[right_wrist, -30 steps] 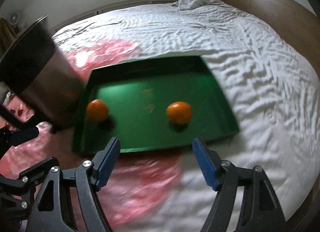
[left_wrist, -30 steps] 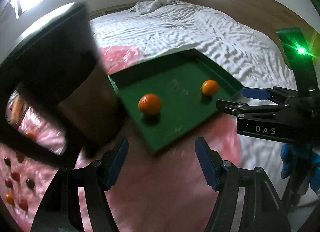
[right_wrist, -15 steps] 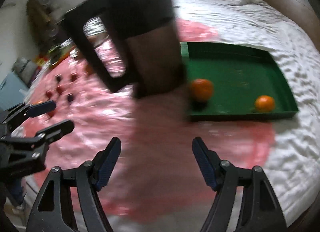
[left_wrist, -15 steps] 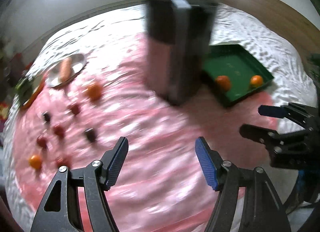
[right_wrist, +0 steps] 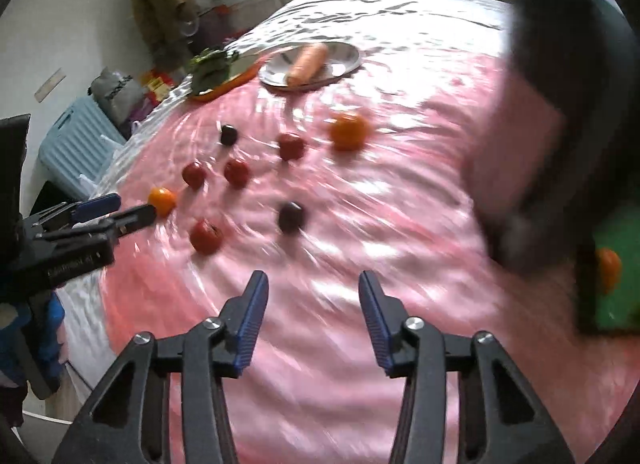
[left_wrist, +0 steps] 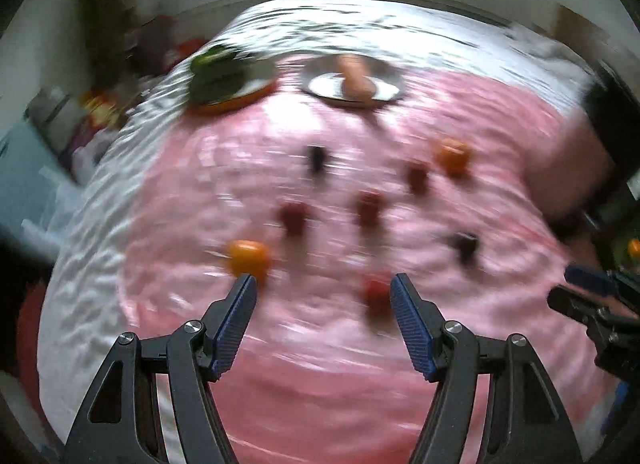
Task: Organize fruits
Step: 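Return both grippers to the fruit and close the left gripper on an orange, then close the right gripper on the dark plum while the left gripper holds the orange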
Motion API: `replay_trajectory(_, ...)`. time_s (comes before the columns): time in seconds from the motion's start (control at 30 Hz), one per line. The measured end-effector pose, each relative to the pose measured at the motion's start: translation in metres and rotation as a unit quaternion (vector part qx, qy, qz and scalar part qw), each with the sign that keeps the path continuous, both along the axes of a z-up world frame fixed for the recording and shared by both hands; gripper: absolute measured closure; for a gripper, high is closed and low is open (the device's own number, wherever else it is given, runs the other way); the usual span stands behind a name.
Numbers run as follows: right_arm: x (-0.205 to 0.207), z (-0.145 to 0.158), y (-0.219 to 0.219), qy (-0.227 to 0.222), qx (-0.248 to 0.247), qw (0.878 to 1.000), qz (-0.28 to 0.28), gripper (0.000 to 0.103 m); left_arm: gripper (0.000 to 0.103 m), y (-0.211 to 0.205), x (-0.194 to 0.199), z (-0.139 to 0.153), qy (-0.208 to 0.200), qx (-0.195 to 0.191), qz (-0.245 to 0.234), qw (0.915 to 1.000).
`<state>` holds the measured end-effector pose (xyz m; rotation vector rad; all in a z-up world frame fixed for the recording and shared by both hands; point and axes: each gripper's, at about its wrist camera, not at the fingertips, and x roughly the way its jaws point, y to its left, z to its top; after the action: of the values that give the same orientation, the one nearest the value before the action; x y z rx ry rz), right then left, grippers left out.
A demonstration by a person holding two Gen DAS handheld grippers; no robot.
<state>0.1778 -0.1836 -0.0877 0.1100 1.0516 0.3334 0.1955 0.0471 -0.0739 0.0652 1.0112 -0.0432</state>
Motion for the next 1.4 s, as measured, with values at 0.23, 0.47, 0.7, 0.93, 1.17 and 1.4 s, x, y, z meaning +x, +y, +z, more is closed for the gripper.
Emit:
replay_trajectory(0.23, 0.048, -0.031, 0.031, 0.024, 0.003, 1.0, 0.002, 0.05, 0.04, 0.051, 0.027, -0.027, 0.034, -0.039, 0.058, 0.9969)
replay_trajectory(0.47, 0.07, -0.05, 0.039, 0.049, -0.009, 0.999, -0.006, 0.058, 0.04, 0.063, 0.04, -0.047, 0.059, -0.065, 0.082, 0.9928)
replay_trajectory(0.7, 0.076, -0.059, 0.043, 0.065, -0.017, 0.998, -0.006, 0.066, 0.049, 0.062, 0.048, -0.063, 0.079, -0.063, 0.081, 0.9916)
replay_trajectory(0.93, 0.079, -0.064, 0.04, 0.067, -0.012, 0.998, -0.005, 0.069, 0.069, 0.062, 0.053, -0.074, 0.09, -0.059, 0.079, 0.9911)
replay_trajectory(1.17, 0.08, -0.064, 0.035, 0.068, 0.006, 0.998, -0.005, 0.071, 0.069, 0.067, 0.054, -0.074, 0.085, -0.07, 0.079, 0.9907)
replay_trajectory(1.4, 0.076, -0.05, 0.025, 0.05, 0.026, 0.998, -0.012, 0.071, 0.069, 0.073, 0.049, -0.062, 0.073, -0.083, 0.086, 0.9901)
